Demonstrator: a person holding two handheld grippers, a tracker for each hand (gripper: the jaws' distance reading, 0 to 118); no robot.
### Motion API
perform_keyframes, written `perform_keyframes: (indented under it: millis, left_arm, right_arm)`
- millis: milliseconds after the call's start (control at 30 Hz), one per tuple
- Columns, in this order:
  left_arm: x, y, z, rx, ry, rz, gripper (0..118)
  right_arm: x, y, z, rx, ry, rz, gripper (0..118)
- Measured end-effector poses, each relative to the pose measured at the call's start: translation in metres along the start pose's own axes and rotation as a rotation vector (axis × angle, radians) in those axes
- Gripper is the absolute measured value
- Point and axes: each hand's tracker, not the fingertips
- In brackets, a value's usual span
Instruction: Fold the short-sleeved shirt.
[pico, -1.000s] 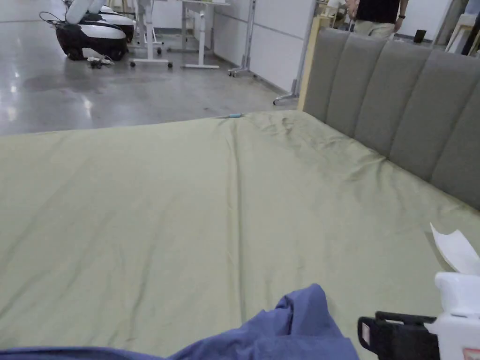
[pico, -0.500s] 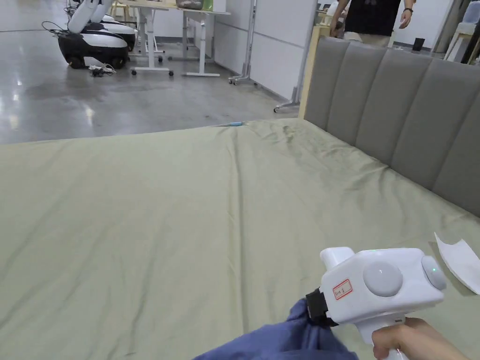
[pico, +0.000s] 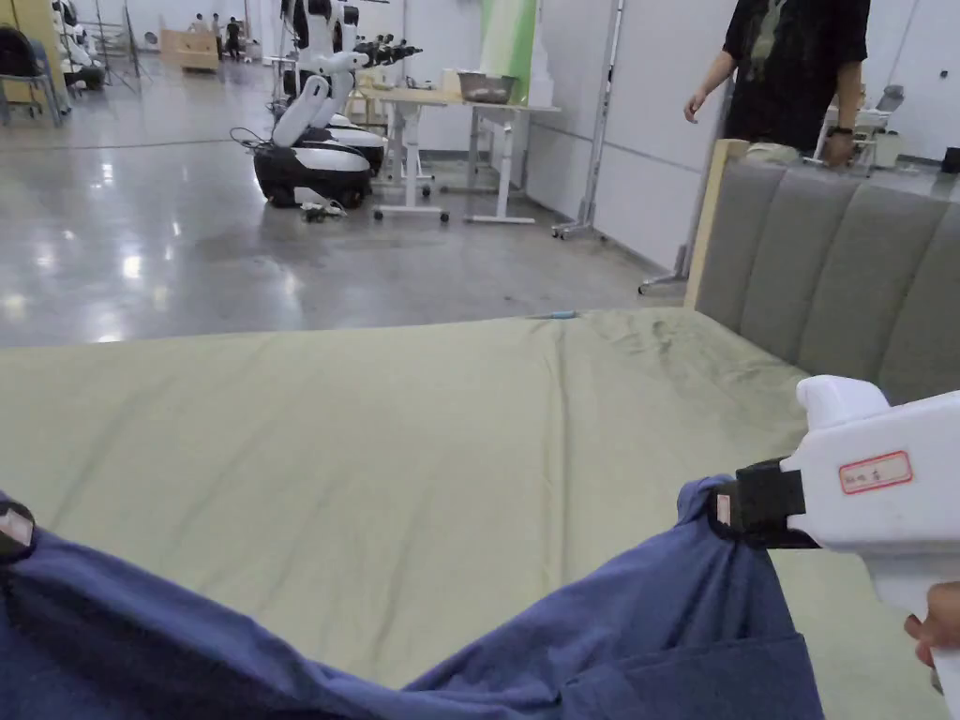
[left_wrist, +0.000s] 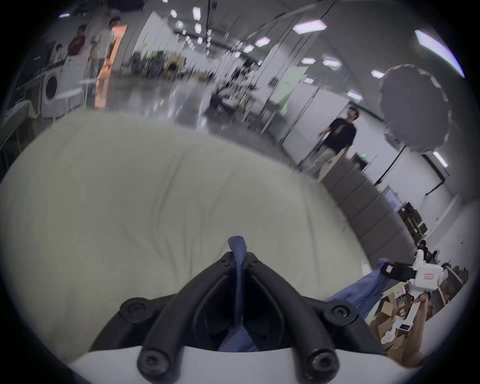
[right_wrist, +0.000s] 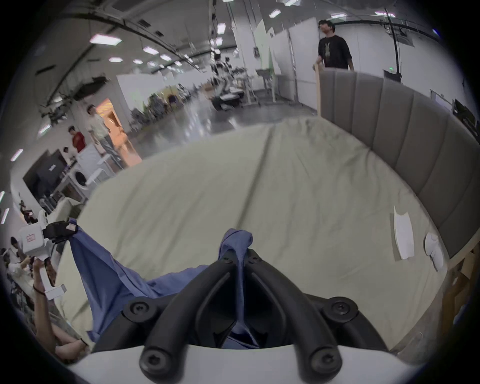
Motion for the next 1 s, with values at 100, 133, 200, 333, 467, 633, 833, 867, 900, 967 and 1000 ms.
perform_keyframes:
  millis: [100,133,200,333,467,633,833,867,900,967,1000]
  left_arm:
    - [0.007,0.036,0.045,0.109,-0.049,0.01,4]
    - [0.011,0.049,0.059,0.139,-0.038,0.003,4]
    - [0.012,0.076,0.078,0.198,-0.006,-0.025,4]
    - [0.026,0.13,0.108,0.27,0.095,-0.096,4]
    - [0.039,0.179,0.127,0.34,0.143,-0.104,4]
    - [0.048,0.224,0.136,0.438,0.2,-0.101,4]
    - [0.042,0.26,0.117,0.486,0.236,-0.106,4]
    - [0.043,0.262,0.112,0.488,0.241,-0.112,4]
    - [0.042,0.264,0.106,0.492,0.242,-0.116,4]
    - [0.038,0.269,0.093,0.489,0.234,-0.119,4]
    - [0.038,0.268,0.087,0.485,0.229,-0.115,4]
  right_arm:
    - [-0.022,0.024,0.032,0.07,0.017,0.047,4]
    - [-0.029,0.035,0.039,0.099,-0.007,0.063,4]
    - [-0.042,0.057,0.05,0.158,-0.043,0.08,4]
    - [-0.062,0.116,0.058,0.259,-0.088,0.09,4]
    - [-0.082,0.178,0.053,0.353,-0.113,0.052,4]
    - [-0.108,0.248,0.04,0.444,-0.128,0.002,4]
    - [-0.131,0.306,0.013,0.521,-0.132,-0.028,4]
    - [-0.134,0.313,0.008,0.528,-0.126,-0.038,4]
    - [-0.131,0.328,-0.002,0.534,-0.114,-0.043,4]
    - [-0.133,0.339,-0.014,0.552,-0.098,-0.049,4]
    - [-0.134,0.343,-0.019,0.558,-0.094,-0.053,4]
